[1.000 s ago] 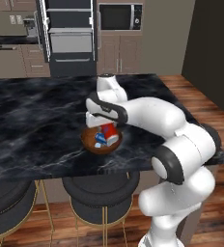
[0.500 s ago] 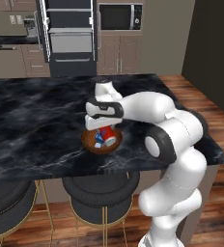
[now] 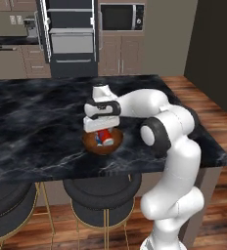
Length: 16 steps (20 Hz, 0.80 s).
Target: Open the fridge, grab two sodas, and place both sodas inside the bowl with ice on the dining counter.
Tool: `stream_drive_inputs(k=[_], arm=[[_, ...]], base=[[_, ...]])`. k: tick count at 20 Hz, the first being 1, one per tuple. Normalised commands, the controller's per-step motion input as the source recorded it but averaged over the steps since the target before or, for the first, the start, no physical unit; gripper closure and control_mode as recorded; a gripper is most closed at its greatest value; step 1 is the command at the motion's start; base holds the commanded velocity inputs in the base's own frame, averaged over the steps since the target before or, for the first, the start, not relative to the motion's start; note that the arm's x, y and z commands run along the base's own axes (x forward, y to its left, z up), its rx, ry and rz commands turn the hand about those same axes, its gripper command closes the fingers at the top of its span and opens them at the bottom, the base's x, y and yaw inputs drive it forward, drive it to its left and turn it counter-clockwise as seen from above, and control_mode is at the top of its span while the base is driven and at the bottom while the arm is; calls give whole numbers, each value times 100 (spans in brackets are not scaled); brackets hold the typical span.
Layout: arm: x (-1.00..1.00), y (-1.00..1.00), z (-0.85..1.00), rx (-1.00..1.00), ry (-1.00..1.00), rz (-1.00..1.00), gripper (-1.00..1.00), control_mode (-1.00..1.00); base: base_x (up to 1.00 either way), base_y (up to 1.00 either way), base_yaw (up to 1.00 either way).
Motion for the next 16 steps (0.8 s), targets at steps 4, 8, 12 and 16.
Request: stream_drive_inputs(k=[4, 8, 12, 16], arm=[[34, 23, -22, -1, 7, 0, 100, -100], [7, 2, -33, -1, 2, 1, -100, -100], [-16, -8, -36, -1, 0, 1, -100, -100], [-16, -17, -13, 0, -1, 0, -100, -100]], base=[[0, 0, 0], [0, 0, 0], [0, 0, 0], [0, 0, 0]])
